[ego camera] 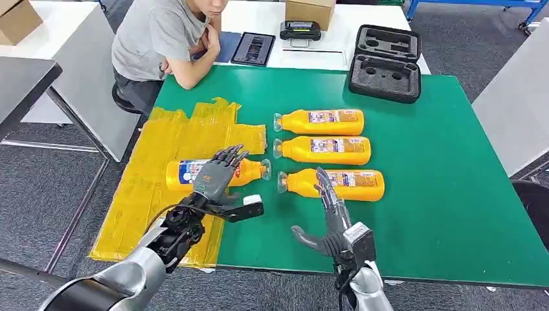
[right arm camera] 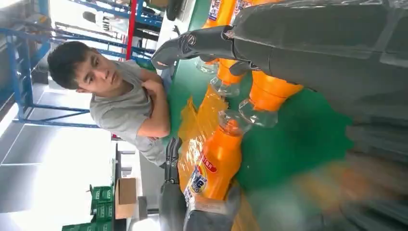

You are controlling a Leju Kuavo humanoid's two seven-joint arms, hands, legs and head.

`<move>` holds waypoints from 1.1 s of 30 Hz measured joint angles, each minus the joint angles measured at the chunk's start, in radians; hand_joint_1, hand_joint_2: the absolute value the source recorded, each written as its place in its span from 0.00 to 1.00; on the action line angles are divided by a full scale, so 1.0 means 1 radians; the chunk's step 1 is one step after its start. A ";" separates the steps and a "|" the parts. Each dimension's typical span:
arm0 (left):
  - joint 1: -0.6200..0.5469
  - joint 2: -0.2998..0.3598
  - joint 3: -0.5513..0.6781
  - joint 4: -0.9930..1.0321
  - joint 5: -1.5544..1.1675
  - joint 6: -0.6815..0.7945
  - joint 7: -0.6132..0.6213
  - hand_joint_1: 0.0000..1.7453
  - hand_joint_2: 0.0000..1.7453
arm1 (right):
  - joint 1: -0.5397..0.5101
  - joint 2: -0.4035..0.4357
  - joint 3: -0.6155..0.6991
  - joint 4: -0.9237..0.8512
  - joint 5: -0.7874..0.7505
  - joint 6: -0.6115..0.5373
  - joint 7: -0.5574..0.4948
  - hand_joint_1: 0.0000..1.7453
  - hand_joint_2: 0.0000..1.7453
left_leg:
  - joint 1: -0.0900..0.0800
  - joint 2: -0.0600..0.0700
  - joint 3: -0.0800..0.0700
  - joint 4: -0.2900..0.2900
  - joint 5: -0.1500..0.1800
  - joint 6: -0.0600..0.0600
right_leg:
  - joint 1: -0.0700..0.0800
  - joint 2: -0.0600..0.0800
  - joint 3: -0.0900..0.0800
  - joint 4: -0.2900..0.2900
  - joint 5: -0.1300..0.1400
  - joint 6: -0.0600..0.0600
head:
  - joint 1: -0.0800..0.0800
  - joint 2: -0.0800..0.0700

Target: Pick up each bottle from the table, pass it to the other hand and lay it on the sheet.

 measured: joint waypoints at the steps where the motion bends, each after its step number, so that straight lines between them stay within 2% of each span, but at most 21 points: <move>1: 0.002 0.000 0.000 -0.004 0.000 0.000 0.000 0.00 1.00 | 0.000 0.000 0.000 0.000 0.000 0.000 0.000 0.00 1.00 | 0.000 0.000 0.000 0.000 0.000 0.000 | 0.000 0.000 0.000 0.000 0.000 0.000 | 0.000 0.000; 6: 0.008 -0.005 0.000 -0.014 0.007 -0.008 -0.014 0.00 1.00 | 0.001 0.000 -0.002 0.000 0.000 0.000 0.000 0.00 1.00 | 0.000 0.000 0.000 0.000 0.000 0.000 | 0.000 0.000 0.000 0.000 0.000 0.000 | 0.000 0.000; 14: 0.120 -0.013 -0.053 -0.204 0.326 -0.148 -0.309 0.00 1.00 | 0.014 -0.002 -0.005 -0.005 -0.002 -0.018 0.000 0.00 1.00 | 0.000 0.000 0.000 0.000 0.000 0.000 | 0.000 0.000 0.000 0.000 0.000 0.000 | 0.000 0.000; 19: 0.220 -0.001 -0.114 -0.407 0.578 -0.166 -0.348 0.00 1.00 | 0.047 -0.004 -0.002 -0.049 0.008 -0.078 0.000 0.00 1.00 | 0.000 0.000 0.000 0.000 -0.001 0.000 | 0.000 0.000 0.000 0.000 0.000 0.000 | 0.000 0.000; 22: 0.274 0.011 -0.140 -0.509 0.600 -0.124 -0.344 0.00 1.00 | 0.080 -0.011 0.006 -0.106 0.044 -0.184 -0.001 0.00 1.00 | 0.000 0.000 0.000 0.000 -0.001 0.000 | 0.000 0.000 0.000 0.000 0.000 0.000 | 0.000 0.000; 25: 0.329 0.019 -0.159 -0.614 0.655 -0.116 -0.345 0.00 1.00 | 0.109 -0.044 0.043 -0.170 0.170 -0.479 -0.002 0.00 1.00 | 0.000 0.000 0.000 0.000 -0.001 0.000 | 0.000 0.000 0.000 0.000 0.000 0.000 | 0.000 0.000; 26: 0.341 0.022 -0.163 -0.641 0.673 -0.117 -0.348 0.00 1.00 | 0.116 -0.055 0.054 -0.186 0.173 -0.528 -0.003 0.00 1.00 | 0.000 0.000 0.000 0.000 -0.001 0.000 | 0.000 0.000 0.000 0.000 0.000 0.000 | 0.000 0.000; 33: 0.413 0.048 -0.196 -0.814 0.872 -0.136 -0.351 0.00 1.00 | 0.178 -0.120 0.066 -0.333 0.118 -0.667 -0.003 0.00 1.00 | 0.000 0.000 -0.001 0.000 -0.001 0.000 | 0.000 0.000 0.000 -0.001 0.000 0.000 | 0.000 0.000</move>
